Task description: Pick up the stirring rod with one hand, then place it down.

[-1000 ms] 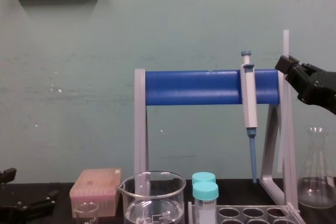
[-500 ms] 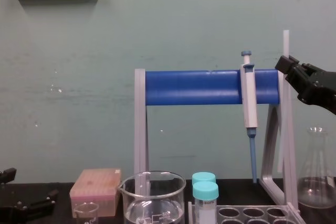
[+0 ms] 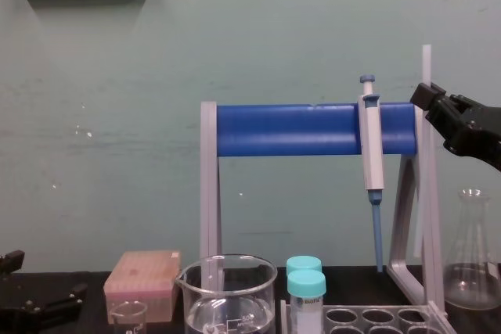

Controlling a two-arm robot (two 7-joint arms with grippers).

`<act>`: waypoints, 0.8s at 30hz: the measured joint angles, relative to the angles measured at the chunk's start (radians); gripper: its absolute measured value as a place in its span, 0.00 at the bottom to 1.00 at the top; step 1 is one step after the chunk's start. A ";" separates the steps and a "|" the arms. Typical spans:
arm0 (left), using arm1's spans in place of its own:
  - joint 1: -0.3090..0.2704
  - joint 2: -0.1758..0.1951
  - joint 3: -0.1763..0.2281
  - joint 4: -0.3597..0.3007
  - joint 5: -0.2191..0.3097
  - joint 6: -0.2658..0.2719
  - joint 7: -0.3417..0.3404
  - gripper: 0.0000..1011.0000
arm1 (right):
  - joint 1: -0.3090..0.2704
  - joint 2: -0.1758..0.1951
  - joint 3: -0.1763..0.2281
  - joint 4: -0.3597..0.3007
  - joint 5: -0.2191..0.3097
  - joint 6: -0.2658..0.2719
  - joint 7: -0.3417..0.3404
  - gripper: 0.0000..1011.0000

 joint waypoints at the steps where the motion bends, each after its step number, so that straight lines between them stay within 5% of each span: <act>1: 0.000 0.000 0.000 0.000 0.000 0.000 0.000 0.99 | 0.000 0.000 0.000 0.000 0.000 0.000 0.000 0.06; 24: 0.000 0.000 0.000 0.000 0.000 0.000 0.000 0.99 | 0.000 0.000 0.000 0.000 0.000 0.000 0.000 0.06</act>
